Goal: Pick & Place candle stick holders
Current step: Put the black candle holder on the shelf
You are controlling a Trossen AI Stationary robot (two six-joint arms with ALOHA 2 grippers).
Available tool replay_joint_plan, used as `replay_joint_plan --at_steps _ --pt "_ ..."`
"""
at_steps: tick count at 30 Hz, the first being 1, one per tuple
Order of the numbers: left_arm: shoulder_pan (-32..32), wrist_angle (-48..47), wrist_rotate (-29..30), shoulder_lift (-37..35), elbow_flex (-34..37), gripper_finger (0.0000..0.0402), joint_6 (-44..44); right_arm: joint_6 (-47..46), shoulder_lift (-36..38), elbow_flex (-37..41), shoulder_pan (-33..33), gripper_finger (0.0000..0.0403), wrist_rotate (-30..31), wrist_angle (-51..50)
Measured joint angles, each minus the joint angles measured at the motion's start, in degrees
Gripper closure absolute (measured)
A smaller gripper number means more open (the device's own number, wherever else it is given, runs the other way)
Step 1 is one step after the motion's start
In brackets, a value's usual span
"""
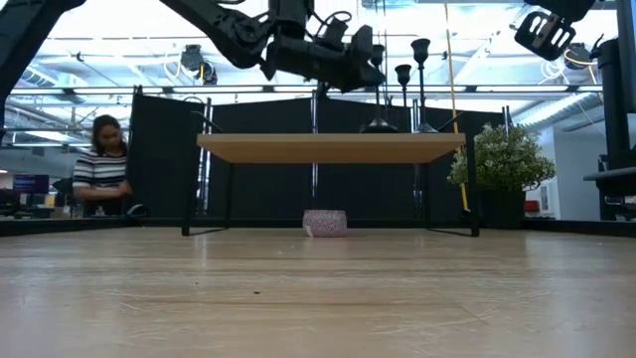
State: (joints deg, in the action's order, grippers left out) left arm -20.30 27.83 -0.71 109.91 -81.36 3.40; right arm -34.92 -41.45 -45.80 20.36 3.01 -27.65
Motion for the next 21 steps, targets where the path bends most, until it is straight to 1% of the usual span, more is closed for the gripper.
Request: replay_joint_plan --at_steps 6,10,21 --pt "-0.41 0.57 0.30 -0.34 -0.07 0.0388 -1.62 0.55 0.00 0.00 0.00 0.0403 0.15 -0.23" --pt "-0.07 0.14 -0.77 -0.23 -0.07 0.0387 -1.44 0.62 0.00 0.00 -0.13 0.0403 0.17 -0.47" --pt "0.40 -1.19 -0.19 -0.26 -0.05 0.0388 -3.44 0.68 0.00 0.00 -1.92 0.0403 0.00 -0.45"
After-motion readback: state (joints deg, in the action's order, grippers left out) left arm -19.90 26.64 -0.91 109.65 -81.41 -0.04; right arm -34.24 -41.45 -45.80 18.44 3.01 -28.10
